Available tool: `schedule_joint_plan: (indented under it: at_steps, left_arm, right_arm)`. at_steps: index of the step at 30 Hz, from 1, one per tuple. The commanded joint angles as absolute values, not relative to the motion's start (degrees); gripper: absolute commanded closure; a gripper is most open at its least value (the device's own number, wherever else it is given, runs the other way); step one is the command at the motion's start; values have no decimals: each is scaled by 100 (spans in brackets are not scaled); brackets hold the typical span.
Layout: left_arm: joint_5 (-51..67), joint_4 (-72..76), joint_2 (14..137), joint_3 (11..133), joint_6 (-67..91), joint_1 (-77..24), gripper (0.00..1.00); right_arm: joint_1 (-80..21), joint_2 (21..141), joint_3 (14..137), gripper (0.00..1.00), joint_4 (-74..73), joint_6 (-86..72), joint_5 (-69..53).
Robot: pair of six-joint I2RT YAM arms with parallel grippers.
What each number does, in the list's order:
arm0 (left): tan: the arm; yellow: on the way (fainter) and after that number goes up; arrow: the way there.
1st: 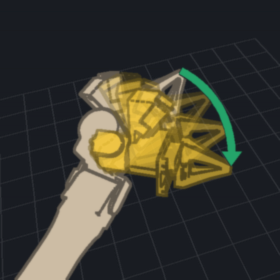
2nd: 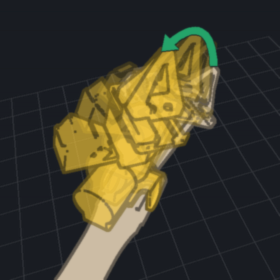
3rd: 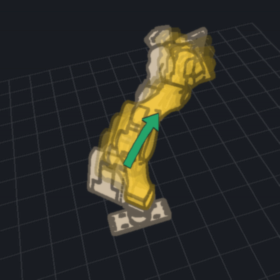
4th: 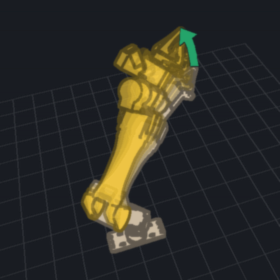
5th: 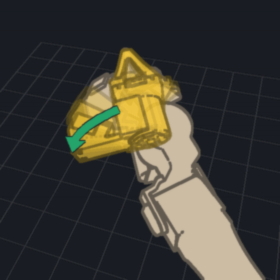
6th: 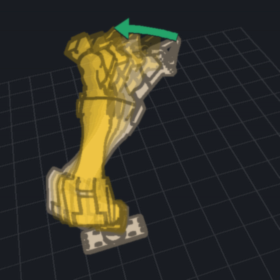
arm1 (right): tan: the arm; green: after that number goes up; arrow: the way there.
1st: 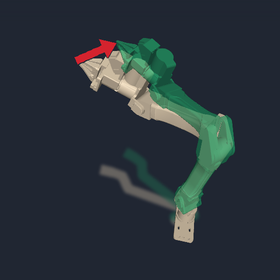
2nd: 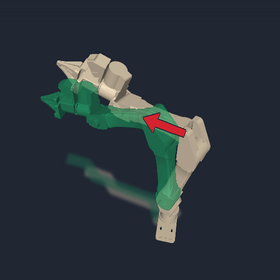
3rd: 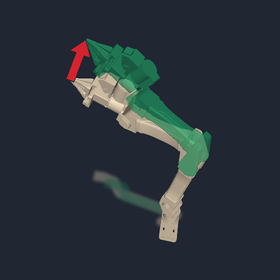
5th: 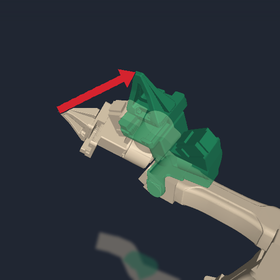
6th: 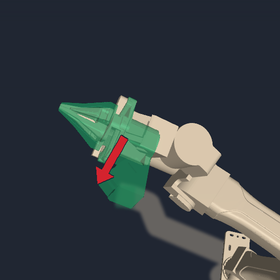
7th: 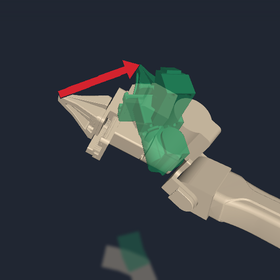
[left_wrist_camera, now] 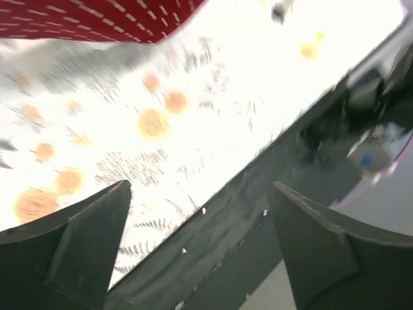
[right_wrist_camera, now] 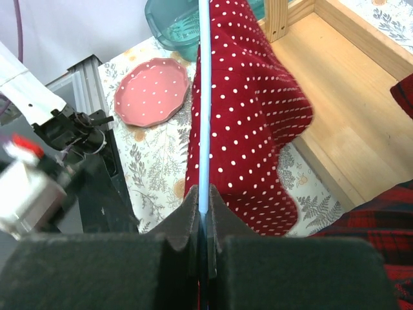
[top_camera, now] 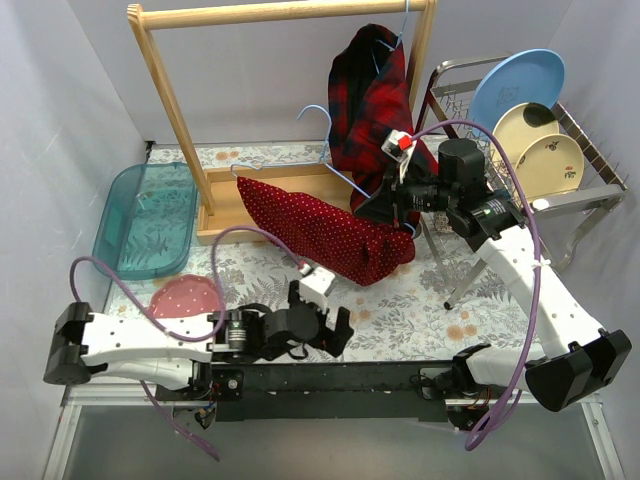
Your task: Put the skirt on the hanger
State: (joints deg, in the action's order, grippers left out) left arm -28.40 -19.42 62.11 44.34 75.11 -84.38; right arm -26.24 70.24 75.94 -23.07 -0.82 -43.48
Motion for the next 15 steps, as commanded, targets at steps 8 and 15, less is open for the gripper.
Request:
schedule_joint_plan:
  at_steps: [8,15]
  left_arm:
    - [-4009,-2566,4544,4595,7041,-7299,4]
    - [-3911,-2865,4737,4992,5872,-6434,2]
  right_arm:
    - [-2602,6961,8208,99,-2056,255,-4298]
    - [-2602,7215,8929,99,-2101,-263,-3288]
